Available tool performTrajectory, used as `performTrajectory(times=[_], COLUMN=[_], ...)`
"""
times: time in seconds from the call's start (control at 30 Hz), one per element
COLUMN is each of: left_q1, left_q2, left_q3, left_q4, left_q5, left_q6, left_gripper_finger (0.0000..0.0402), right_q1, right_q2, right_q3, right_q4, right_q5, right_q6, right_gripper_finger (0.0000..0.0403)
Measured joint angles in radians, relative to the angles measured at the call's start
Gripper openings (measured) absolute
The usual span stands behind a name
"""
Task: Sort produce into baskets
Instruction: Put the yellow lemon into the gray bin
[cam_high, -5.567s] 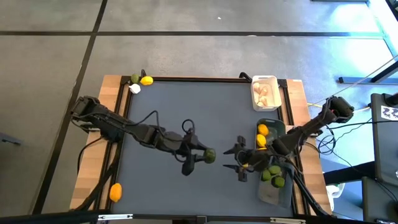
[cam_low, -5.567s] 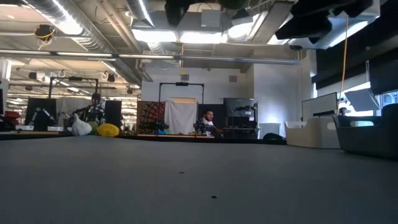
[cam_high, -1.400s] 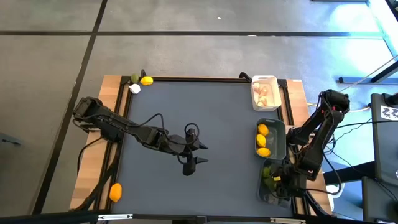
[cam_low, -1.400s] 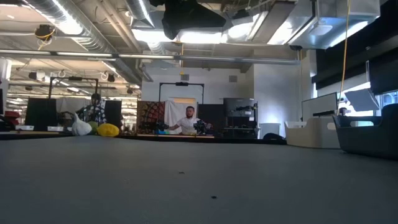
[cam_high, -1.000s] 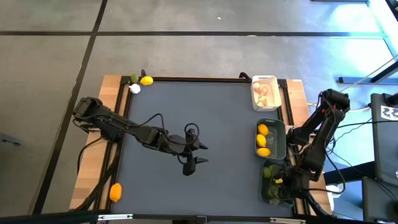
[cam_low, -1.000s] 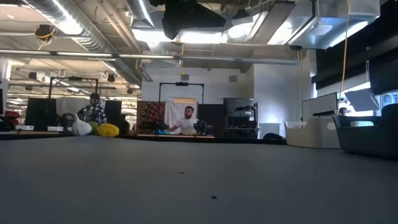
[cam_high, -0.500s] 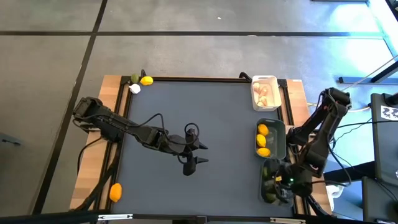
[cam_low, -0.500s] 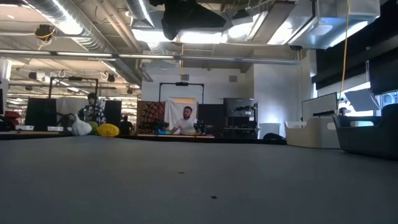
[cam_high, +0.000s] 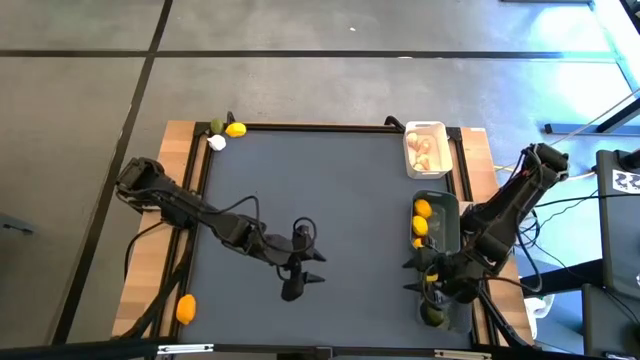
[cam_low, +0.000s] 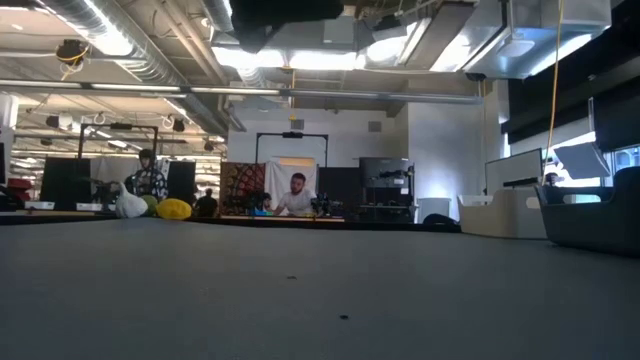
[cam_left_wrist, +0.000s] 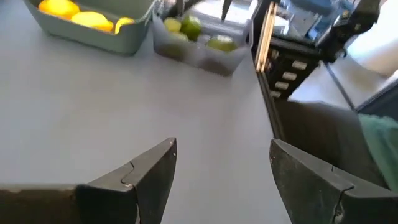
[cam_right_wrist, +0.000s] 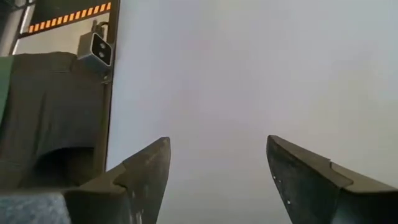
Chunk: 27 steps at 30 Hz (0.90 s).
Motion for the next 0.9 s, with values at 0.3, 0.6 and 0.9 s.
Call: performTrajectory(times=[0.3, 0.6, 0.9], left_q1=[0.041, 0.043, -0.051], left_q2=[0.078, 0.084, 0.084], left_q3=[0.001, 0.072, 0.153], left_q4=[0.131, 0.003, -0.399], left_q5=[0.049, 0.173, 0.171], left_q6=[0.017, -0.001, -0.214], left_gripper_finger=[0.0251, 0.0251, 0.0251], right_q1=[-0.013, -0.013, -0.013], right_q2=[0.000, 0.000, 0.001], right_q3=[0.000, 0.000, 0.000], right_q4=[0.001, 0.001, -0.001], right_q5=[0.024, 0.024, 0.035], right_q6=[-0.048, -0.048, -0.047], right_gripper_finger=[0.0264, 0.0264, 0.0264])
